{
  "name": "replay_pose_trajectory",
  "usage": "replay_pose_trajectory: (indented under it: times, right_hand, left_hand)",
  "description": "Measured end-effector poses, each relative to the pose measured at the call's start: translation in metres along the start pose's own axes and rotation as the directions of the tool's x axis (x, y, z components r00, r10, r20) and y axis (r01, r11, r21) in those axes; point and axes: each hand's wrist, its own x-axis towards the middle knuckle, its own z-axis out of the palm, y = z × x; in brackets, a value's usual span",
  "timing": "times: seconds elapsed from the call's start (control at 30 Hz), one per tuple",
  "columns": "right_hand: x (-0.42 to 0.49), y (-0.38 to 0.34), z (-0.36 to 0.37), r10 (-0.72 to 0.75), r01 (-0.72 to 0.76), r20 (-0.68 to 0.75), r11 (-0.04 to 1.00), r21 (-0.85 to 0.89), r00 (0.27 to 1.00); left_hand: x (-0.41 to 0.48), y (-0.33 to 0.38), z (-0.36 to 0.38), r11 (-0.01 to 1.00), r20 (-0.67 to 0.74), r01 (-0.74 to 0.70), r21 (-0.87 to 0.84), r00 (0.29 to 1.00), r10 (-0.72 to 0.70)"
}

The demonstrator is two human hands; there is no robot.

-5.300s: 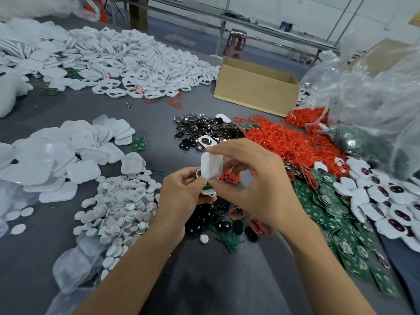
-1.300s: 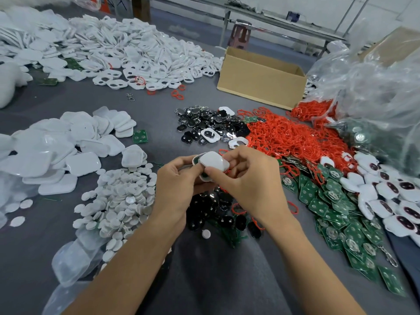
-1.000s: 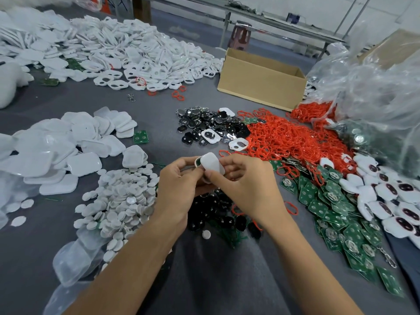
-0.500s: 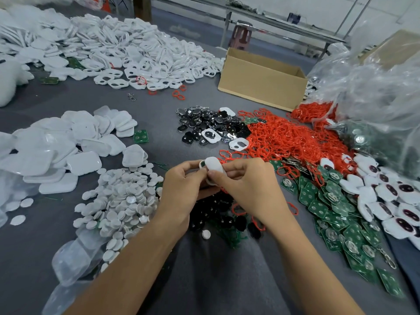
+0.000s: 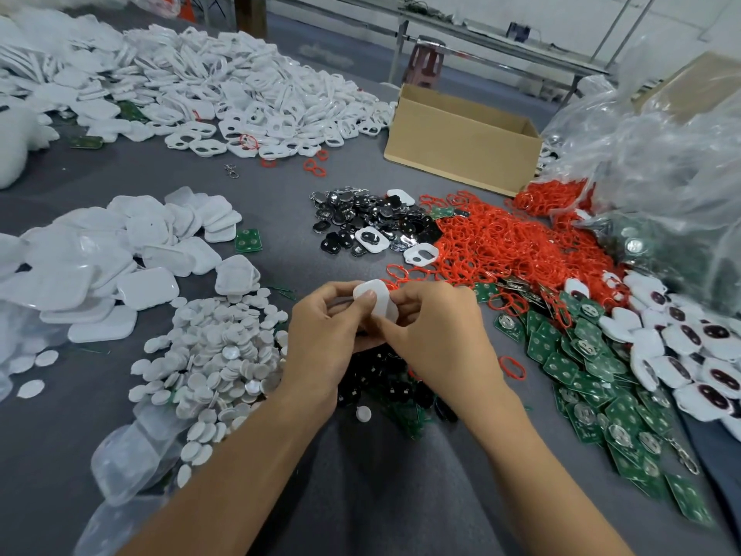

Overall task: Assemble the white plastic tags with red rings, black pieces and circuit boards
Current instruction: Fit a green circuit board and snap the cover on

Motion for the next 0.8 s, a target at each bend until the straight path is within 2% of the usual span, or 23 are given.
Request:
replay_pose_trajectory:
  times: [0.13, 0.27, 0.43, 0.8]
  right_hand:
    - [0.002, 0.002, -0.004, -0.015, 0.015, 0.017, 1.000, -0.003, 1.000]
    - [0.010, 0.014, -0.015, 0.023, -0.032, 0.048, 0.979, 0.203, 0.999]
    - [0.012, 0.021, -0.015, 0.002, -0.087, 0.201, 0.905, 0.416, 0.980]
    - [0.012, 0.025, -0.007, 0.035, -0.146, 0.193, 0.787, 0.600, 0.981]
  left_hand:
    - [0.000, 0.001, -0.002, 0.999, 0.014, -0.024, 0.024, 1.000, 0.024]
    - [-0.001, 0.001, -0.001, 0.999, 0.066, -0.035, 0.042, 0.997, 0.032]
    - [-0.001, -0.002, -0.001, 0.990, 0.114, -0.068, 0.125, 0.992, 0.053]
    - [-0.001, -0.002, -0.004, 0.975, 0.154, -0.108, 0.194, 0.985, 0.079]
